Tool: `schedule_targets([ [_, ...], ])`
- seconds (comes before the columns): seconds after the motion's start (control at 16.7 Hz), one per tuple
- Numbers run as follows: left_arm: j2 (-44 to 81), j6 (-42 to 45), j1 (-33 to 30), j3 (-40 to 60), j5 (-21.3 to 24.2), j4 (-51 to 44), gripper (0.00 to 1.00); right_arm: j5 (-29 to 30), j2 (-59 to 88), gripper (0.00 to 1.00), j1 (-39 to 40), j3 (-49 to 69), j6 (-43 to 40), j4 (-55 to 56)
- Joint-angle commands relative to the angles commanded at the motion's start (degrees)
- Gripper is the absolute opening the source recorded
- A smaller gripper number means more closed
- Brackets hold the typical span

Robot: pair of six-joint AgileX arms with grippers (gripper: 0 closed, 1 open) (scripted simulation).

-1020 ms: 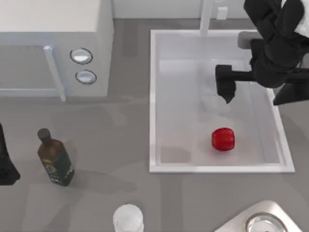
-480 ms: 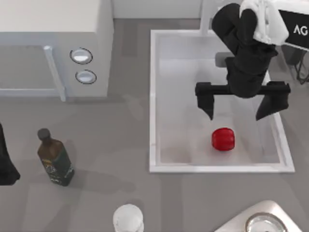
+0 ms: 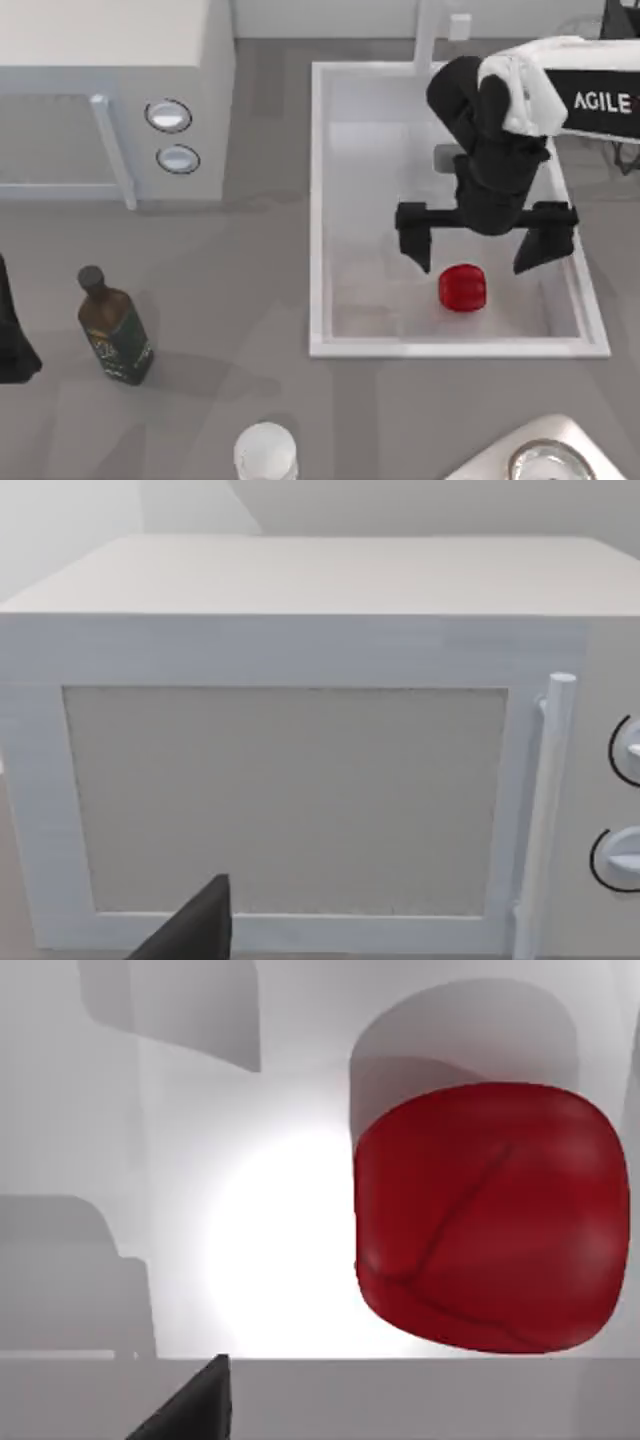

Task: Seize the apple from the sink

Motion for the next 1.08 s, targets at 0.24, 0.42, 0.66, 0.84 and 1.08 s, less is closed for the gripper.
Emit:
schedule_targets([
  [0.24,0.0,0.0,0.0,0.0,0.0,0.0,1.0,0.08,6.58,1.0,0.17,-4.79,0.13,12.45],
  [0.42,0.0,0.0,0.0,0.0,0.0,0.0,1.0,0.11,9.36,1.0,0.24,-6.73,0.19,16.23],
  [0.66,0.0,0.0,0.0,0.0,0.0,0.0,1.0,0.11,9.44,1.0,0.24,-6.79,0.2,16.32],
  [0.84,0.0,0.0,0.0,0.0,0.0,0.0,1.0,0.11,9.44,0.77,0.24,-6.79,0.2,16.32],
  [1.08,0.0,0.0,0.0,0.0,0.0,0.0,1.0,0.11,9.44,0.47,0.24,-6.79,0.2,16.32],
])
